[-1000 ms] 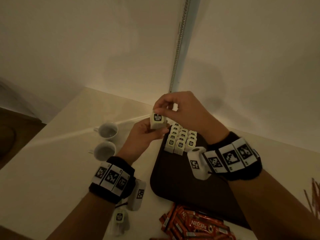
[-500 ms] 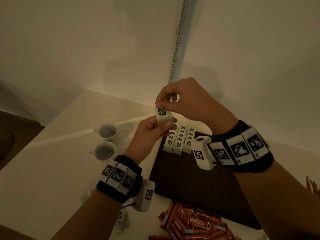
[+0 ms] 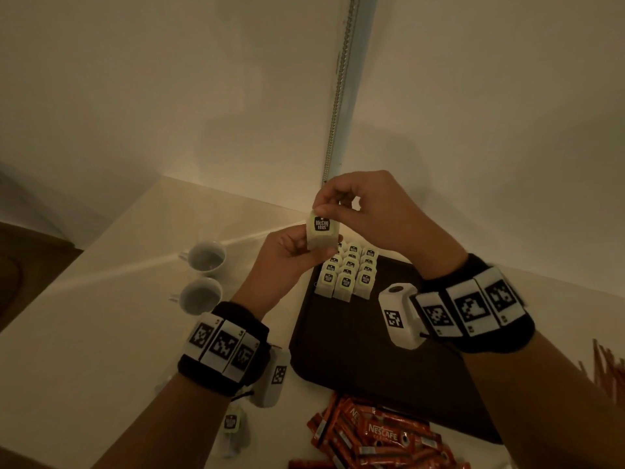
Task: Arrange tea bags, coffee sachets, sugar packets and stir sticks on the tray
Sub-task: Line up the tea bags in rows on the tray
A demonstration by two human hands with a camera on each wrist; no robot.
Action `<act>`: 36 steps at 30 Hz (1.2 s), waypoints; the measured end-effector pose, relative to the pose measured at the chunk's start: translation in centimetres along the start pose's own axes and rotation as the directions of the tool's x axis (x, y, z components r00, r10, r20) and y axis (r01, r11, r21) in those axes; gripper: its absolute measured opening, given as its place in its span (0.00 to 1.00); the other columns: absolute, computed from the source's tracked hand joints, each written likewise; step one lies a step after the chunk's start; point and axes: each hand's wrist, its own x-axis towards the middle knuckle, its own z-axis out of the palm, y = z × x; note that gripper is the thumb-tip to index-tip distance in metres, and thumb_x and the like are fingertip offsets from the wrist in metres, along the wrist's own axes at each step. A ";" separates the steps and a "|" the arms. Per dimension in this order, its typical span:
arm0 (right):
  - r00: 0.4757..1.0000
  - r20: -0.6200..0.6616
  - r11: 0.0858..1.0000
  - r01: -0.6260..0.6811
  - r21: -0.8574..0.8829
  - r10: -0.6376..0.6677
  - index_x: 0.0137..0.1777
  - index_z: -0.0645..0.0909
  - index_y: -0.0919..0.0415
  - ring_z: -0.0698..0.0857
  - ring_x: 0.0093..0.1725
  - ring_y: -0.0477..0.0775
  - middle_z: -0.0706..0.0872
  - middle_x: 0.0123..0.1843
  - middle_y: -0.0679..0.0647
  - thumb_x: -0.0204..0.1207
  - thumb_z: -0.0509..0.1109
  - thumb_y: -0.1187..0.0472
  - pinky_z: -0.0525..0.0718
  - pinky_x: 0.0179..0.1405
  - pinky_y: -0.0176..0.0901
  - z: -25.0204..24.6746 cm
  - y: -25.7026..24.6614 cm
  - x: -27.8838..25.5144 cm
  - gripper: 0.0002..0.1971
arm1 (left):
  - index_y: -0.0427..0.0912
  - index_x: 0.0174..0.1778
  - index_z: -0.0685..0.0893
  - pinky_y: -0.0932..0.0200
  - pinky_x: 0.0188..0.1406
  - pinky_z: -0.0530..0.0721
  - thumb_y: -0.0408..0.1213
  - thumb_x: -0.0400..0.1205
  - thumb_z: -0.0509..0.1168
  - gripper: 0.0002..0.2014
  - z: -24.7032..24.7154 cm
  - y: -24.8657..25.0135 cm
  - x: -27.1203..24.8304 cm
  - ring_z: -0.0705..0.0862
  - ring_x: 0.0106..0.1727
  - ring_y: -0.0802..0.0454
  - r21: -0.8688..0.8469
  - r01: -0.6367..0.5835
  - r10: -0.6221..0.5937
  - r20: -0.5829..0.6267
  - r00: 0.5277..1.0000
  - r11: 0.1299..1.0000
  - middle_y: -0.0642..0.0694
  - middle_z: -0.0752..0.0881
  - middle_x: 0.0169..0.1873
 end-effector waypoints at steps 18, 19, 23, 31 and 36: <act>0.883 0.205 0.906 -0.416 -0.075 0.422 0.53 0.86 0.59 0.82 0.44 0.36 0.87 0.48 0.49 0.76 0.71 0.63 0.76 0.46 0.22 3.5 10.2 -6.8 0.07 | 0.47 0.53 0.86 0.58 0.47 0.84 0.46 0.74 0.70 0.13 -5.7 -4.4 -6.4 0.89 0.46 0.50 0.316 0.344 -0.320 -0.127 0.939 0.884 0.47 0.91 0.46; 0.844 0.242 0.877 -0.474 -0.082 0.479 0.54 0.85 0.60 0.82 0.46 0.40 0.87 0.51 0.51 0.76 0.71 0.63 0.78 0.48 0.25 4.2 11.3 -7.4 0.08 | 0.46 0.52 0.86 0.57 0.46 0.84 0.44 0.74 0.70 0.13 -6.5 -4.6 -7.3 0.89 0.45 0.48 0.303 0.376 -0.340 -0.167 0.925 0.876 0.47 0.91 0.45; 0.723 0.308 0.781 -0.608 -0.140 0.618 0.56 0.83 0.62 0.81 0.54 0.48 0.85 0.55 0.54 0.78 0.69 0.62 0.74 0.43 0.25 7.2 15.5 -9.1 0.09 | 0.39 0.52 0.86 0.54 0.46 0.84 0.27 0.82 0.64 0.08 -9.3 -5.4 -11.4 0.88 0.43 0.43 0.248 0.495 -0.423 -0.292 0.858 0.833 0.43 0.91 0.43; 0.722 0.097 0.728 -0.679 -0.095 0.685 0.52 0.84 0.66 0.80 0.49 0.45 0.86 0.53 0.58 0.77 0.70 0.66 0.75 0.47 0.32 9.5 19.1 -9.0 0.07 | 0.37 0.48 0.87 0.69 0.30 0.79 0.23 0.80 0.64 0.08 -11.6 -6.1 -16.6 0.87 0.36 0.48 0.250 0.633 -0.535 -0.364 0.763 0.733 0.37 0.91 0.39; 0.710 0.037 0.711 -0.702 -0.046 0.703 0.50 0.83 0.68 0.83 0.50 0.49 0.87 0.52 0.60 0.76 0.70 0.69 0.78 0.50 0.35 10.3 20.0 -8.5 0.05 | 0.36 0.47 0.85 0.64 0.31 0.78 0.21 0.81 0.62 0.09 -12.0 -6.7 -18.0 0.86 0.29 0.56 0.207 0.688 -0.574 -0.416 0.705 0.696 0.41 0.91 0.35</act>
